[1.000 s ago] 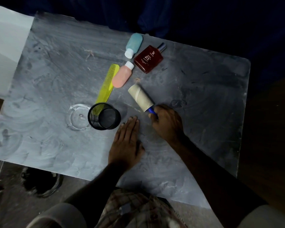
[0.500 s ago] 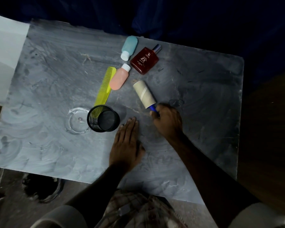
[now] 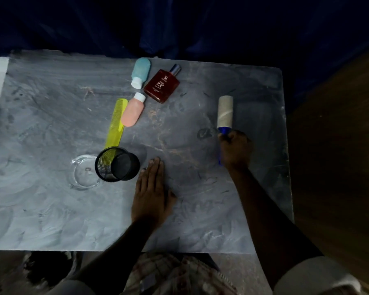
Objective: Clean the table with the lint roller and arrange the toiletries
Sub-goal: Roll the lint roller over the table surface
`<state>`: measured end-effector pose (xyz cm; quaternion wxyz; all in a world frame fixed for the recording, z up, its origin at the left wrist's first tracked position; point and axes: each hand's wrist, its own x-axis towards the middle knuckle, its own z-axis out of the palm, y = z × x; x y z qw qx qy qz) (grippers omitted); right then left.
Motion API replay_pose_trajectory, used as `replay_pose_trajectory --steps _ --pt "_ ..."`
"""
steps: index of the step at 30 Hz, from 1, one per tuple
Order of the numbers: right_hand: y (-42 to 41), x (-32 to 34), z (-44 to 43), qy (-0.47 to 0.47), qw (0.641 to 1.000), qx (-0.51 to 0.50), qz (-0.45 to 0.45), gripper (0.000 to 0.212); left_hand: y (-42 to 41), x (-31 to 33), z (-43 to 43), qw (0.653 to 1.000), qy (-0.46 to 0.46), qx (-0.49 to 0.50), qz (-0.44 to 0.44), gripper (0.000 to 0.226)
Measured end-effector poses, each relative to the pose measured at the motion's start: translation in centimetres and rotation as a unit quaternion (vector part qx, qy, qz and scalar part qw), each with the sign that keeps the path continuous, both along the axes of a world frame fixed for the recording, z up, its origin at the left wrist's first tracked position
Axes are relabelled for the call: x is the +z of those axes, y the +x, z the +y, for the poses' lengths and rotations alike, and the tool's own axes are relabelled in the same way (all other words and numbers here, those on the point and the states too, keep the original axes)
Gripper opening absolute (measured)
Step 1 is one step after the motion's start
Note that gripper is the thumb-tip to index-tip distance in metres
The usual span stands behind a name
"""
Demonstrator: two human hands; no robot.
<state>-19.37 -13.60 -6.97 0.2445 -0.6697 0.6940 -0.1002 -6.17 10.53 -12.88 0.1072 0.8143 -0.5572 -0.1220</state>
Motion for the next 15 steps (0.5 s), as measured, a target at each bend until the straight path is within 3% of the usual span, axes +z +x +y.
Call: replay_pose_trajectory --steps 15 --pt "-9.6 1.2 0.7 0.037 0.973 -0.218 -0.065 0.046 -0.2 -0.3 0.1 1.000 -0.005 0.017 0.012 0.086"
